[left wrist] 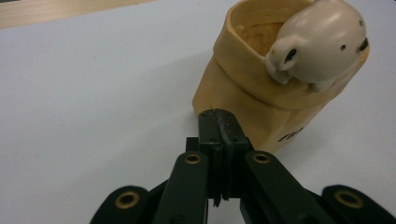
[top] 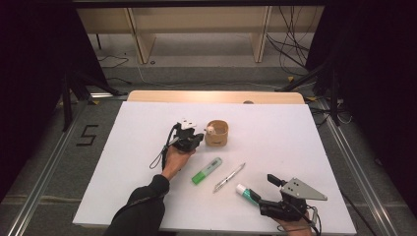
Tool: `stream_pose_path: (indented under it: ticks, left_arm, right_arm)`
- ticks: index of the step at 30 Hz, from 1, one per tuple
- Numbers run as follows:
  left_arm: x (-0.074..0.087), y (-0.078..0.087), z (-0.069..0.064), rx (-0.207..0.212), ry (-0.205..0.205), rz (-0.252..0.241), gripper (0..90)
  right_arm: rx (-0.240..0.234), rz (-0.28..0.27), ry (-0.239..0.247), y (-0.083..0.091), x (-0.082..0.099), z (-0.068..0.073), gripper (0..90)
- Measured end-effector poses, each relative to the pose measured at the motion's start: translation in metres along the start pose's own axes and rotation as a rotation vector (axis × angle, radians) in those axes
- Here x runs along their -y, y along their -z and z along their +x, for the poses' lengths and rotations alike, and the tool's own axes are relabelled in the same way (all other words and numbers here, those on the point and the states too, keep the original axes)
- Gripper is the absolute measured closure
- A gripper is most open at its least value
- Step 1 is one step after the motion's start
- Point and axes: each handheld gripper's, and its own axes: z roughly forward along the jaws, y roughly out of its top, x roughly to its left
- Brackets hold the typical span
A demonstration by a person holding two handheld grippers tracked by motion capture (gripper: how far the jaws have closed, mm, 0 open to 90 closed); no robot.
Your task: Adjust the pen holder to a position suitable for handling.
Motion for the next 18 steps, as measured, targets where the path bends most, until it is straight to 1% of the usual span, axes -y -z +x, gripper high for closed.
stream_pose_path:
  ticks: [2, 4, 5, 6, 9, 11, 14, 15, 16, 18]
  left_arm:
    - [-0.001, -0.004, -0.001, -0.003, -0.006, 0.008, 89.3]
    - [-0.001, -0.007, -0.002, 0.002, -0.016, 0.028, 89.4]
    - [-0.001, -0.009, -0.003, -0.008, -0.023, 0.034, 89.3]
    - [-0.001, -0.01, -0.004, -0.019, -0.021, 0.031, 89.3]
    - [-0.002, -0.013, 0.0, -0.007, 0.017, 0.033, 89.4]
    - [-0.002, -0.015, 0.0, -0.007, 0.012, 0.038, 89.4]
    - [-0.005, -0.02, -0.002, -0.014, 0.02, 0.041, 89.4]
    - [-0.006, -0.021, -0.003, -0.014, 0.016, 0.044, 89.4]
    - [-0.007, -0.023, -0.005, -0.019, 0.003, 0.046, 89.4]
    - [-0.01, -0.026, -0.01, -0.02, -0.004, 0.052, 89.4]
  right_arm:
    - [0.0, -0.001, 0.002, 0.0, 0.0, 0.0, 20.6]
    - [-0.001, 0.003, 0.003, 0.0, 0.0, 0.0, 20.7]
    - [-0.002, 0.004, 0.004, 0.0, 0.0, 0.0, 20.7]
    - [-0.002, 0.005, 0.005, 0.0, 0.0, 0.001, 20.7]
    - [-0.002, 0.008, 0.003, -0.001, 0.0, 0.0, 20.7]
    - [-0.003, 0.01, 0.006, -0.001, 0.0, 0.0, 20.7]
    - [-0.004, 0.01, 0.006, -0.001, 0.001, 0.0, 20.7]
    - [-0.005, 0.01, 0.007, -0.001, 0.0, 0.001, 20.7]
    - [-0.005, 0.011, 0.008, -0.001, 0.0, 0.001, 20.7]
    - [-0.005, 0.01, 0.007, -0.001, 0.0, 0.001, 20.7]
